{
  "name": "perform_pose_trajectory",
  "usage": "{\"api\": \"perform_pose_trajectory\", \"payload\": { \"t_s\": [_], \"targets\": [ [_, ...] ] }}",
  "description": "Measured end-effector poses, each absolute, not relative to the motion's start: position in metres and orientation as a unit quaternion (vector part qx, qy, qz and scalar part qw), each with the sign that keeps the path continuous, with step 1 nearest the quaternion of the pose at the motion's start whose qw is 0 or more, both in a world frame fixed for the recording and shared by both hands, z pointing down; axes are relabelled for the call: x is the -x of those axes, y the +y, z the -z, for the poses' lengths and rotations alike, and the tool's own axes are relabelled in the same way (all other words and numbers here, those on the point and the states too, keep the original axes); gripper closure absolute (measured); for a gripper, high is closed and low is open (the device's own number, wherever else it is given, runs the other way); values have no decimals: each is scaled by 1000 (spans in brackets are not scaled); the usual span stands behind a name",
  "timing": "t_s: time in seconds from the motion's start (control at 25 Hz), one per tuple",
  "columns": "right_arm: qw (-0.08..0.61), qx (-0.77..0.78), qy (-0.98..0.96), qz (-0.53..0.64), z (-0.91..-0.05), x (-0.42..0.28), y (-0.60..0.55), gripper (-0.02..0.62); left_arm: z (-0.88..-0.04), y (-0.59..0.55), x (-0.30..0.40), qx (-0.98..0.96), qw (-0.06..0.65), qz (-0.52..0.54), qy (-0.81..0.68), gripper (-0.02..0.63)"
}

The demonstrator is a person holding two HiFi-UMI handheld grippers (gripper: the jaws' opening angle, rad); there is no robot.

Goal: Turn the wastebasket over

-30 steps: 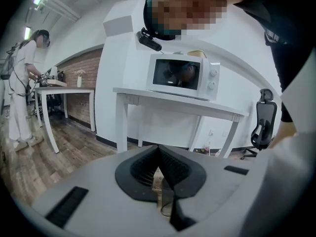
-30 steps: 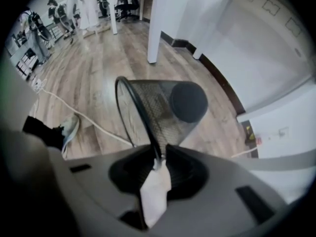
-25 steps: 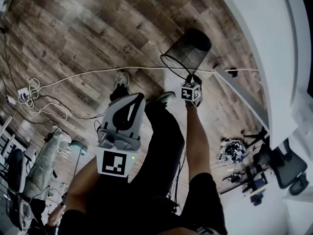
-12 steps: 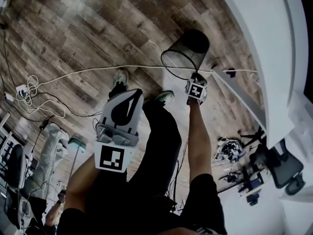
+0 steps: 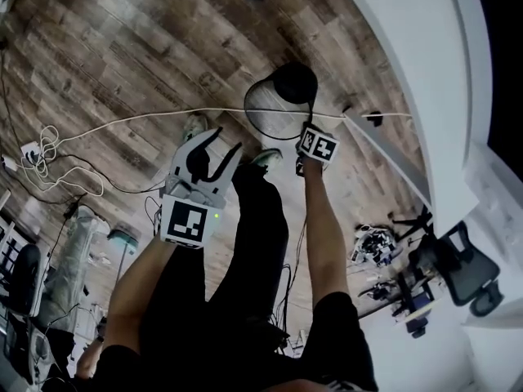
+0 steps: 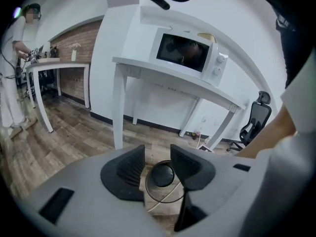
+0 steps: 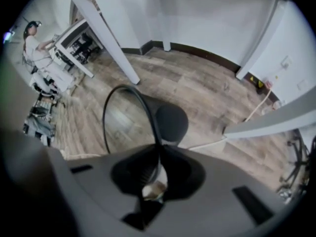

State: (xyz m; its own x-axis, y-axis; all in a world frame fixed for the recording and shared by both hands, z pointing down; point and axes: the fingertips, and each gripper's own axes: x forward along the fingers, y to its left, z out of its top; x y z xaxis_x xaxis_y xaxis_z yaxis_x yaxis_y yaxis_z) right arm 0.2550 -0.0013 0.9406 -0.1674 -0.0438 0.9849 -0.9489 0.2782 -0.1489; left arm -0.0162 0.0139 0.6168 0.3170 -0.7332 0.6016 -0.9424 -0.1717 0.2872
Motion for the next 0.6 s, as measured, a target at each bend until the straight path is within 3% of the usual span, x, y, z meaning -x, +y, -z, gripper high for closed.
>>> {"api": "perform_pose_trajectory", "payload": {
  "t_s": [0.2,0.6],
  "targets": [
    [470,-372,-625,-500,-903,-225,30,537,-656,30,28,-735,339,-208,-550,379],
    [386,-302,-645,-587,-802,-168,54,537,-756,76,49,-668,450,-275,-524,334]
  ]
}}
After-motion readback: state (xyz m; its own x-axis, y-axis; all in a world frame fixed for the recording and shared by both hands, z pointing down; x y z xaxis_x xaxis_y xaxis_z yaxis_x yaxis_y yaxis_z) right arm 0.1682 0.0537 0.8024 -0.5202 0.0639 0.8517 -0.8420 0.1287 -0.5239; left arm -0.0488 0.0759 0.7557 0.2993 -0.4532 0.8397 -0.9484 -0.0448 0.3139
